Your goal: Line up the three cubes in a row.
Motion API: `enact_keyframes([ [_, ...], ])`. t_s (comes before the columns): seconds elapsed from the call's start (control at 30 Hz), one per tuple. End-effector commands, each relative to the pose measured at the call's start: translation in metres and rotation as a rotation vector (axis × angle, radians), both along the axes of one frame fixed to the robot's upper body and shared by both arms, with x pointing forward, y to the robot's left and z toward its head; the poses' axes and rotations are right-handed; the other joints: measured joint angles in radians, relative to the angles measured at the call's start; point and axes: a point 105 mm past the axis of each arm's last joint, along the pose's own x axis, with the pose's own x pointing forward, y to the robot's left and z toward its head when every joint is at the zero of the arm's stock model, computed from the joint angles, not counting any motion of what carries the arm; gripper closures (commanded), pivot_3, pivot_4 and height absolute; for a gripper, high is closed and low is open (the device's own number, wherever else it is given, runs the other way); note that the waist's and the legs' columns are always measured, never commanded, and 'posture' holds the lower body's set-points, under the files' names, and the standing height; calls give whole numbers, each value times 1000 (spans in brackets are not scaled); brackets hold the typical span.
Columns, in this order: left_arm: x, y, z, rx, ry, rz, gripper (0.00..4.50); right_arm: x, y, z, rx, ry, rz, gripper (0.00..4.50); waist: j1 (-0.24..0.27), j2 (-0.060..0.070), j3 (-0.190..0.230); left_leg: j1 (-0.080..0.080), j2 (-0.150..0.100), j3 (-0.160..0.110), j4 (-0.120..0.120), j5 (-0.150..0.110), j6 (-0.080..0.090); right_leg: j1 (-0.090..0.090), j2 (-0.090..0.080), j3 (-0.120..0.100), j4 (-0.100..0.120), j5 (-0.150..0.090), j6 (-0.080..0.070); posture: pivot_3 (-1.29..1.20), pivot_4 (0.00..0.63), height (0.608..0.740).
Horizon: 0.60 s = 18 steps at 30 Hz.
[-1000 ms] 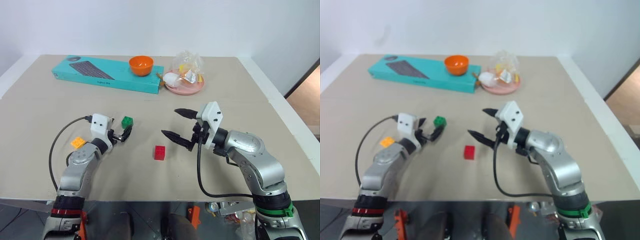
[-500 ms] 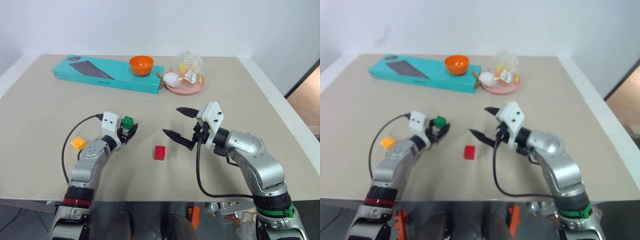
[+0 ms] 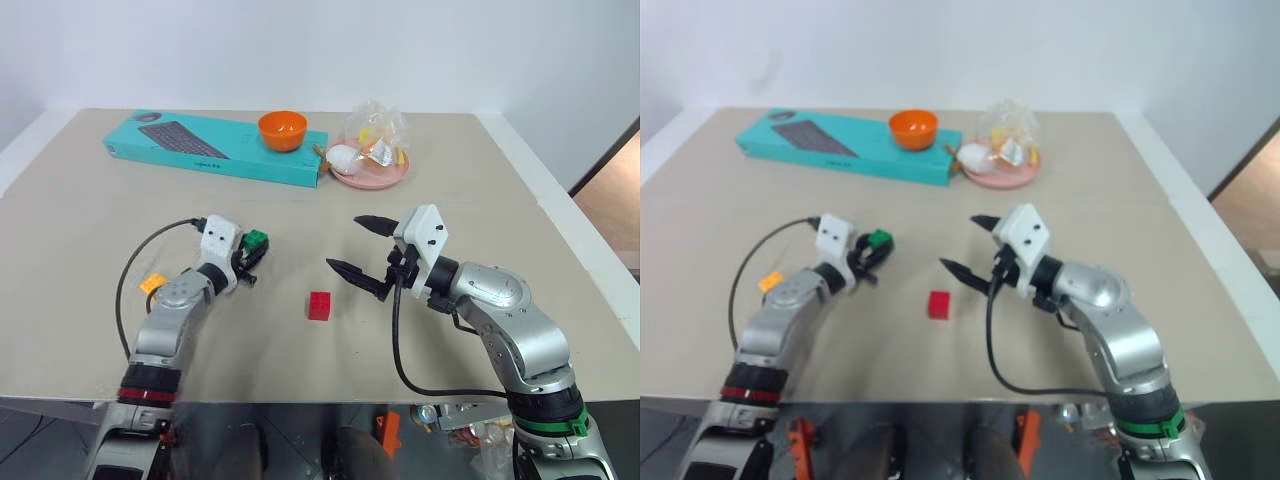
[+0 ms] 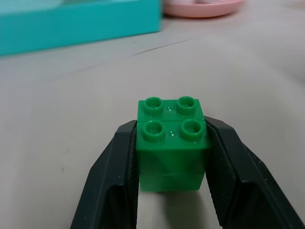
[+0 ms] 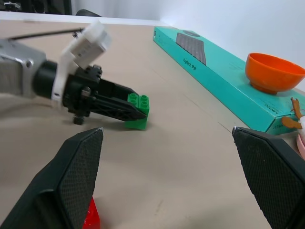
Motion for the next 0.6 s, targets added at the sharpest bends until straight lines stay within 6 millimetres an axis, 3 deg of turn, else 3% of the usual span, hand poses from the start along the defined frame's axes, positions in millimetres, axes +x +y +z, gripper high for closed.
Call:
enact_keyframes([
  [0.03, -23, -8, 18, 48, -58, -197, 3193, -1, -1, 10, -6, -44, 13, 0, -1, 0, 0, 0, 0, 0, 0, 0, 0, 0, 0, 0, 0, 0, 0, 0, 150, 740],
  [0.33, -82, -5, 7, 146, -3, -639, 3193, 2, -1, 9, -15, -45, 23, 0, -1, 0, 0, 0, 3, 1, -1, 0, 0, -2, 0, 3, 0, 0, 0, 0, 150, 740],
  [0.6, -83, 0, -5, 253, 26, -764, 3193, 1, -3, 7, -26, -38, 20, 0, 0, 0, 0, -2, 3, 1, 0, 0, 0, -5, 0, 4, 0, 0, -1, 0, 150, 740],
])
